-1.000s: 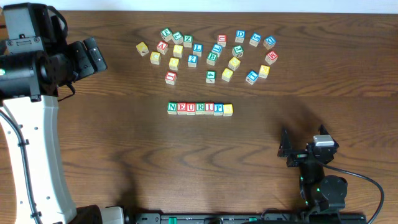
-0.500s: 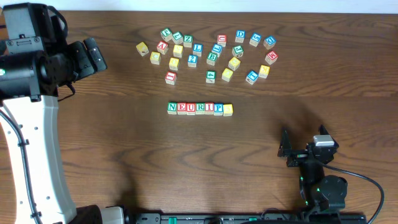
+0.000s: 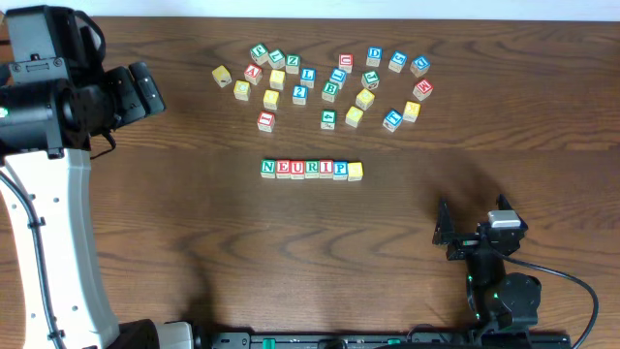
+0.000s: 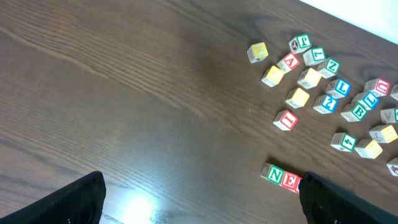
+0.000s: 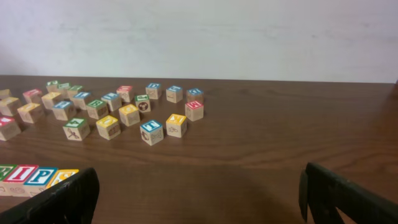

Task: Spell out NEURIPS

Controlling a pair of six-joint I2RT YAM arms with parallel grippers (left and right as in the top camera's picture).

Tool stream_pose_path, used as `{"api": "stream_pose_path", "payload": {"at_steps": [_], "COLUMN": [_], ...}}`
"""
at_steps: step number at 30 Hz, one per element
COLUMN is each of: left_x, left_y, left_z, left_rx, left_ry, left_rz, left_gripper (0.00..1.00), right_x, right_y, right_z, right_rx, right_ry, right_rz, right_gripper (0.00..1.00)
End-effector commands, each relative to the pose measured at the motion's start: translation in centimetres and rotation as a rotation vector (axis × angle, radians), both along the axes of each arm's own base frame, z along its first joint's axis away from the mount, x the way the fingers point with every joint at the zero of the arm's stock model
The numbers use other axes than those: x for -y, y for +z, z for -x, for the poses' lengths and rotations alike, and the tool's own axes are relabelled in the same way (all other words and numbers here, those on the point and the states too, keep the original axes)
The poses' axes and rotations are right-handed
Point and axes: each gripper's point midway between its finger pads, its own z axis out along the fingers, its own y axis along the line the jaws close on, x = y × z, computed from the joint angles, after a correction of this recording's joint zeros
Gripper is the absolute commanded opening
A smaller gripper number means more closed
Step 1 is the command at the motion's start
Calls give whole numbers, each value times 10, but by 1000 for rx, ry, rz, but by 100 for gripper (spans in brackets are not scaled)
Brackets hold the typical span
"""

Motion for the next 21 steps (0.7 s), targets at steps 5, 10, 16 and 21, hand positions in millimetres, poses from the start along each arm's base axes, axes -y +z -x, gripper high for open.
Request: {"api": "stream_pose_path", "payload": {"at_steps": [5,10,16,21], "left_x": [14,26,44,45], "left_y": [-8,-11,-26,-42], "left_z": [10,-5,-2,20], "left_rx": [16,210,473,660], "left_ry": [-50,-93,-224,-233], "left_rz": [-63,-55,-78,-131], "left_gripper": [98,97,98,98], "right_x": [2,1,2,2], "right_y": [0,0,0,0], "right_z": [0,0,0,0], "right_rx": [0,0,0,0], "right_ry": [-5,-5,-5,-5], "right_rz": [-8,-8,-8,-8], "right_gripper": [99,99,99,99]}}
